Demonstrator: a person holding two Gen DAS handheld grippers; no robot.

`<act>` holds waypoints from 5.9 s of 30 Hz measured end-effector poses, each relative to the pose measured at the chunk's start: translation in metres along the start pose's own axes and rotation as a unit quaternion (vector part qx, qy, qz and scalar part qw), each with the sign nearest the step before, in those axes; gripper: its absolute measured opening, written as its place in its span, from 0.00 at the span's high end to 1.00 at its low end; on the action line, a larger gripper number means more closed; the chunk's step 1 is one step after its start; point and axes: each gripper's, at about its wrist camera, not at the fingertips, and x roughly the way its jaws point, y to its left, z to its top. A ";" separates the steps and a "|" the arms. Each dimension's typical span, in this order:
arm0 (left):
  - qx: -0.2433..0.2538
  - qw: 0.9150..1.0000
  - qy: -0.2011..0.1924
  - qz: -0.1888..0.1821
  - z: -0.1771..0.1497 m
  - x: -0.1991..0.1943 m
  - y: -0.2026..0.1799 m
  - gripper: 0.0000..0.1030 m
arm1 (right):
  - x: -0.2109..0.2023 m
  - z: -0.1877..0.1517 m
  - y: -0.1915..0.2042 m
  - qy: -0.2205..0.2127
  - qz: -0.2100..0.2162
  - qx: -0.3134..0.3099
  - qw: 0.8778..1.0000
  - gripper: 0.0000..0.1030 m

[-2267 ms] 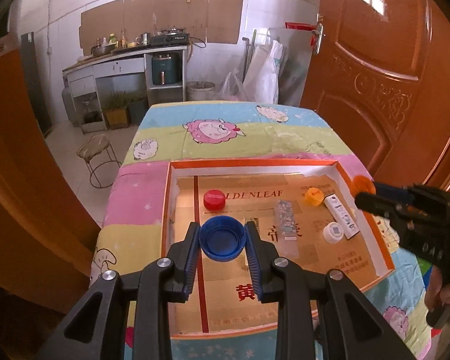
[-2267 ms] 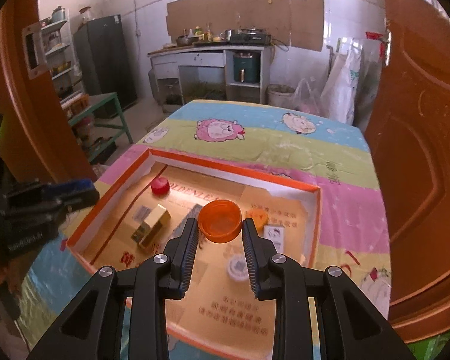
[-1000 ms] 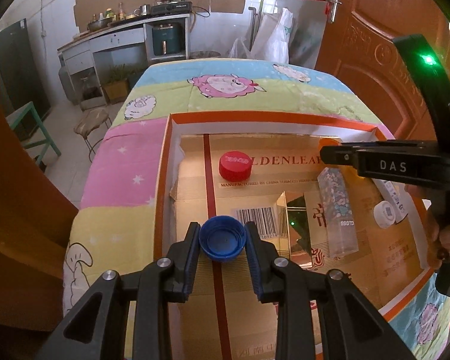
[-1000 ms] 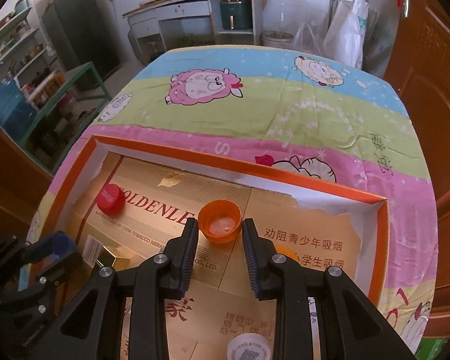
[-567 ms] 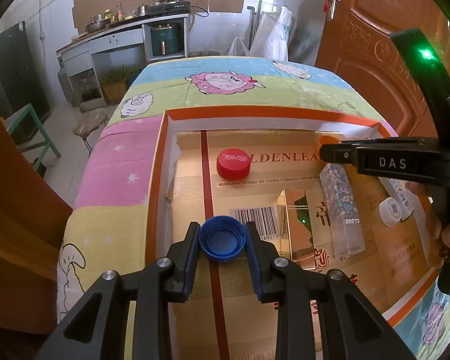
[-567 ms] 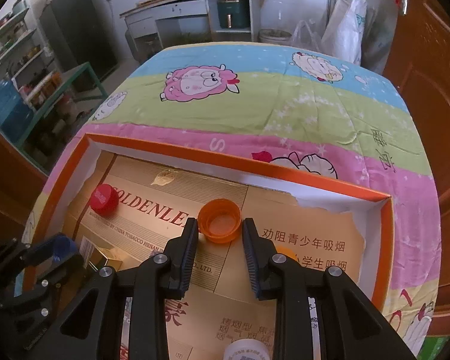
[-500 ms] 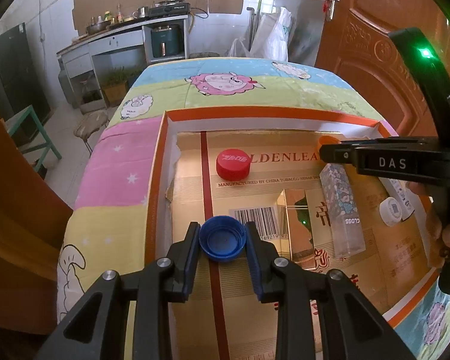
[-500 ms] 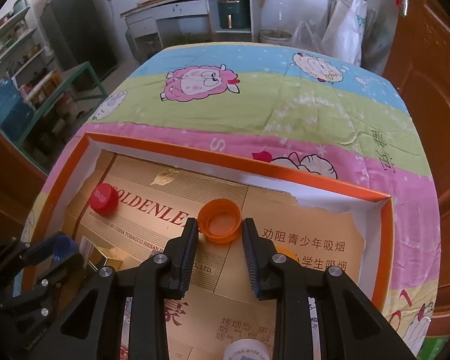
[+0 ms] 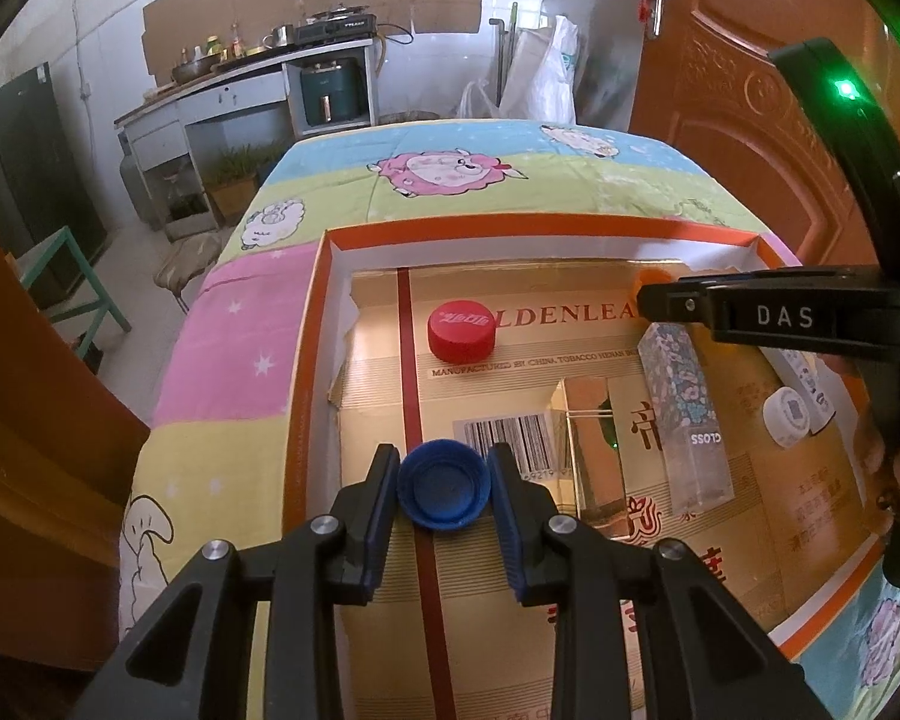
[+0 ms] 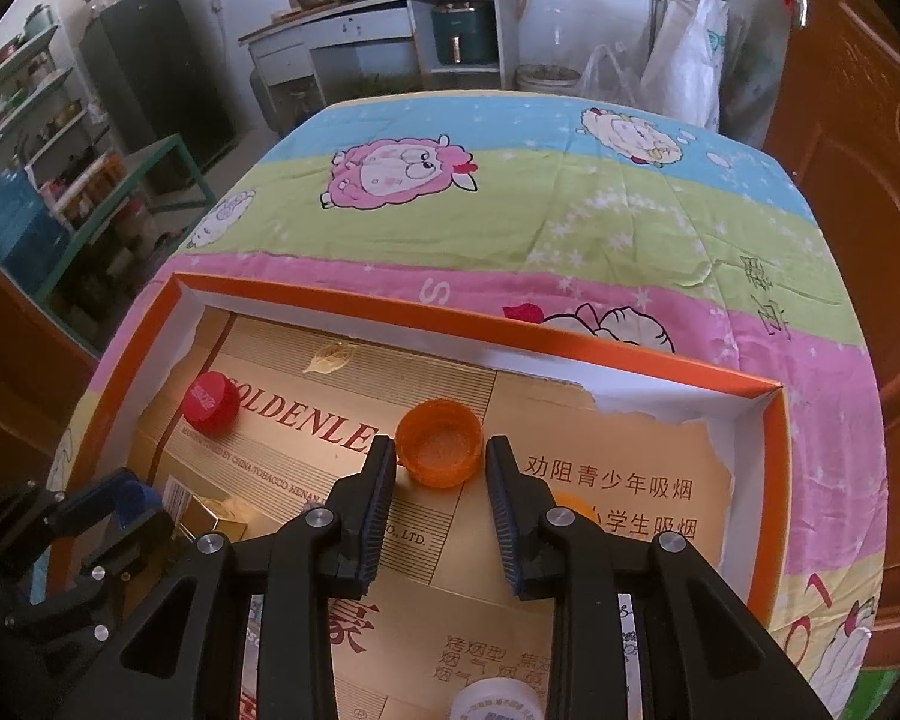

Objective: Organize rigid objects
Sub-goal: 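Lower the blue cap into the tray and open the left gripper while the right gripper releases the orange cup, then withdraw both open grippers up and out of the tray, then move the left gripper over the teal tube while the right gripper approaches the black cap, then close the left gripper on the teal tube while the right gripper grasps the black cap, then carry the teal tube with the left gripper while the right gripper carries the black cap to the tray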

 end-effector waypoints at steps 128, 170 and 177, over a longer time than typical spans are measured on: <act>0.029 0.998 -0.016 -0.053 -0.135 -0.092 -0.098 0.76 | -0.188 -0.287 0.007 -0.101 -0.015 0.100 0.990 0.40; -0.052 0.996 -0.068 -0.041 -0.136 -0.137 -0.012 0.77 | -0.115 -0.210 0.071 -0.074 -0.024 -0.031 0.996 0.71; -0.047 0.995 -0.073 -0.047 -0.134 -0.144 -0.017 0.77 | -0.145 -0.215 0.064 -0.099 -0.023 -0.021 0.995 0.71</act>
